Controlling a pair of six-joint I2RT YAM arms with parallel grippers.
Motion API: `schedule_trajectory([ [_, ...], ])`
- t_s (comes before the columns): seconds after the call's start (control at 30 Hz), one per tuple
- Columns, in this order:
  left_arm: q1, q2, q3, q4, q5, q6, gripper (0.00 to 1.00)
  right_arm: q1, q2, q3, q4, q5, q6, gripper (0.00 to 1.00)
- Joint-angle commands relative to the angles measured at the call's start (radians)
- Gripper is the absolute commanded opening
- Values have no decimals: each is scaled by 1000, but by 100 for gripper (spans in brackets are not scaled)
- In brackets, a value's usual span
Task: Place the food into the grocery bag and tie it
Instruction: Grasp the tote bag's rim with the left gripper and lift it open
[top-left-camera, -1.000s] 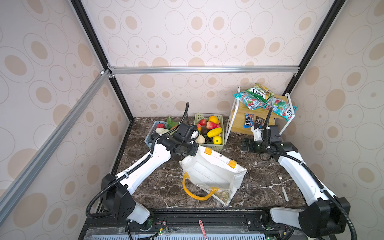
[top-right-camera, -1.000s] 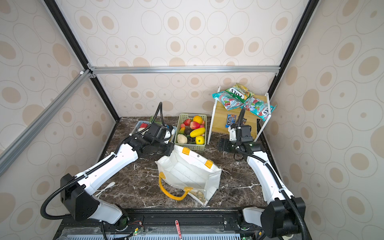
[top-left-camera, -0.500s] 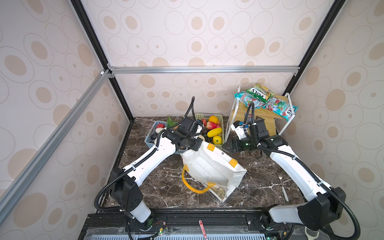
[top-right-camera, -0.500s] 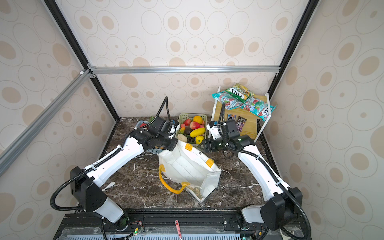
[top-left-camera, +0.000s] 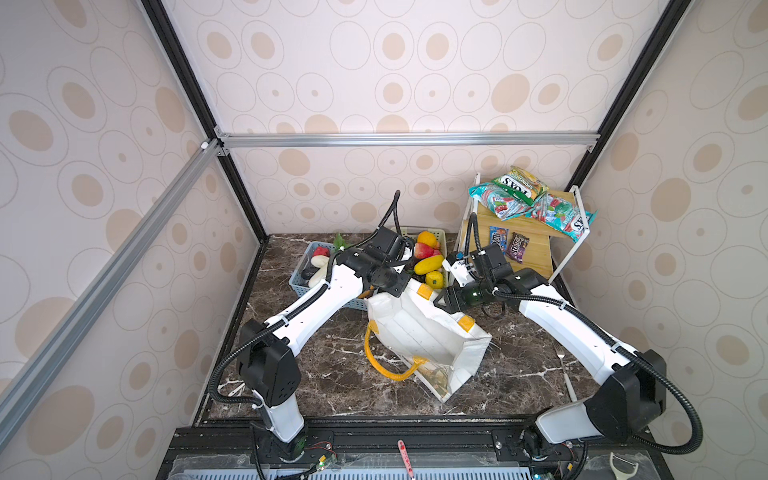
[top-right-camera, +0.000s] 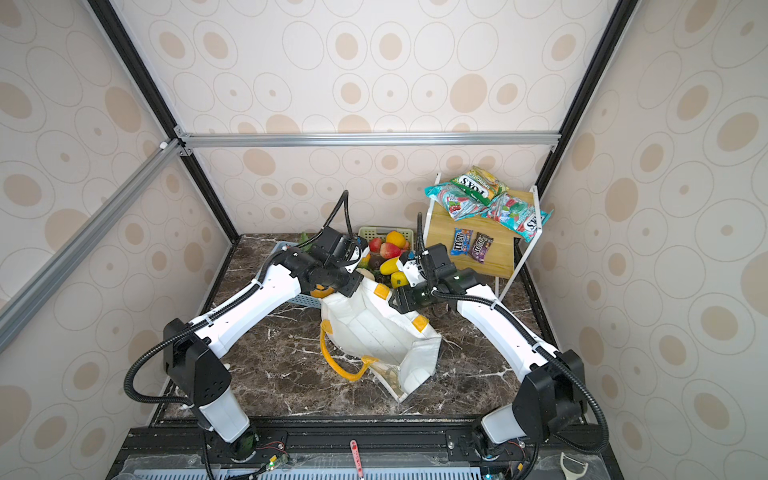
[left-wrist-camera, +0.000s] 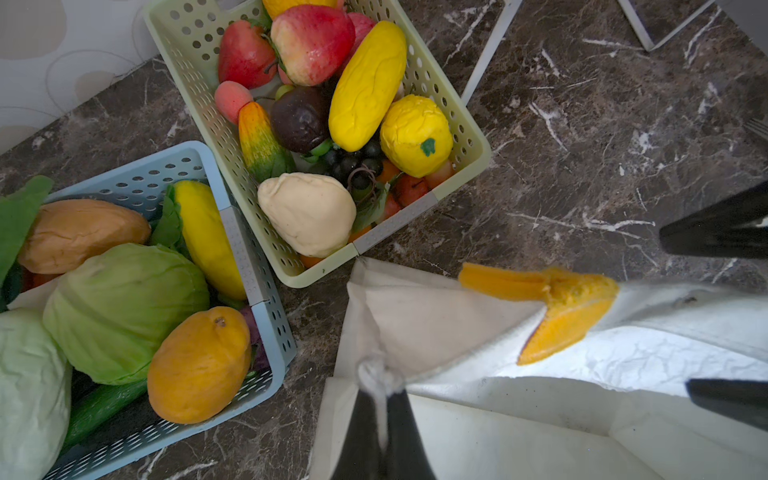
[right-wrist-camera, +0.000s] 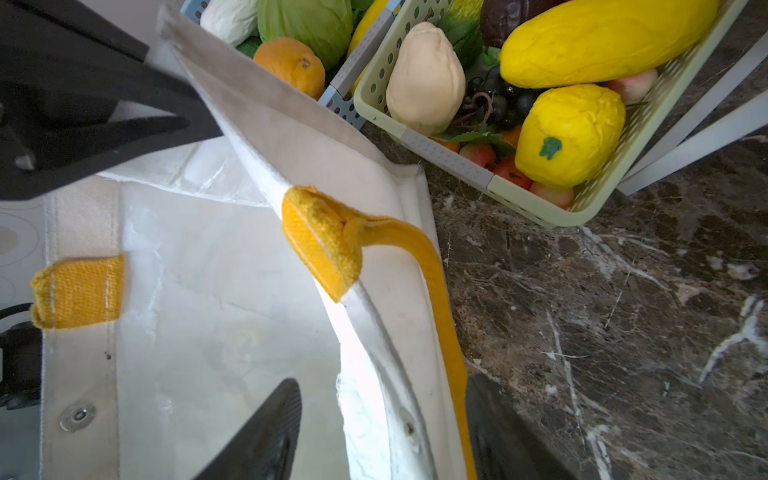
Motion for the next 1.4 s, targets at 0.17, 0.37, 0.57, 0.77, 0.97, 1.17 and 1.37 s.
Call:
schedule_trajectory([
  [0.17, -4, 14, 70, 8, -15, 6, 36, 15, 14, -5, 37, 50, 11, 65],
  [0.37, 4, -1, 84, -25, -98, -66, 73, 14, 12, -8, 35, 82, 11, 69],
  [0.57, 10, -51, 91, -62, -154, -218, 85, 14, 10, 13, 19, 121, 11, 74],
  [0.77, 13, -103, 73, -151, -214, -338, 86, 14, 19, 34, 8, 141, 23, 79],
  [0.97, 13, -173, 0, -203, -235, -450, 86, 15, 24, 49, 1, 164, 26, 82],
  [1.17, 11, -267, -158, -200, -155, -534, 84, 14, 24, 51, 3, 174, 19, 82],
  [1.37, 11, -326, -260, -161, -109, -557, 84, 14, 35, 51, 4, 175, 21, 83],
])
